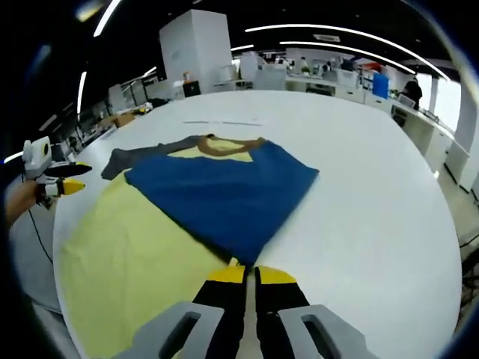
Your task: Fold the garment on the visible template until the final outline fits inside the template.
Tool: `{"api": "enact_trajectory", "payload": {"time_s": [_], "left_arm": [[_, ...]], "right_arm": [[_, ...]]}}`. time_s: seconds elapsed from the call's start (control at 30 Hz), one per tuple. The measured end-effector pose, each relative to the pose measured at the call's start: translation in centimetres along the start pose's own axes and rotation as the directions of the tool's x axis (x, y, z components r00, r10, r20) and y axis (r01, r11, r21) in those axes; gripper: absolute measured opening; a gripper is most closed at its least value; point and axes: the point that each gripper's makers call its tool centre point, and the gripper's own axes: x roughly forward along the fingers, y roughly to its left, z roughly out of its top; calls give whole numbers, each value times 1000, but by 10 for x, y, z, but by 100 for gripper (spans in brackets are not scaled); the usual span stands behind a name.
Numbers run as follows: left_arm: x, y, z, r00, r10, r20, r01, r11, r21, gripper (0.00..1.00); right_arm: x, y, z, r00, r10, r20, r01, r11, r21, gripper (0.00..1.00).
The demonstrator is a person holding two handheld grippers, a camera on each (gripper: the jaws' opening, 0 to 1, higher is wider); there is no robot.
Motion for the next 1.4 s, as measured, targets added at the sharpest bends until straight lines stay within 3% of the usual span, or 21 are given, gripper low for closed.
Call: {"api": "enact_trajectory", "payload": {"time_s": [0.2,0.3,0.47,0.6,0.9,1.0,1.4], "left_arm": [[23,-1,2,1000,1,-11,-1,1000,-8,35],[36,2,1,999,36,-18,-36,999,12,28],[51,1,1,999,34,-18,-34,999,-17,24],[60,1,-2,998,45,-43,-44,999,18,24],[66,-1,-7,996,52,-67,-52,999,7,13],[68,2,-7,993,84,-83,-87,996,-25,11],[65,4,-11,989,102,-107,-110,991,-79,2]], "right_arm": [[0,0,0,1000,0,-5,0,1000,7,0],[0,-1,0,1000,-2,-6,2,1000,10,0],[-2,-5,-1,1000,-19,-14,20,1000,11,0],[-4,-9,-2,999,-31,-20,31,1000,4,0],[-4,-12,-2,998,-65,-27,65,998,-16,0],[-5,-17,-2,995,-91,-34,90,996,-27,0],[-8,-28,-2,985,-166,-53,162,984,-68,0]]}}
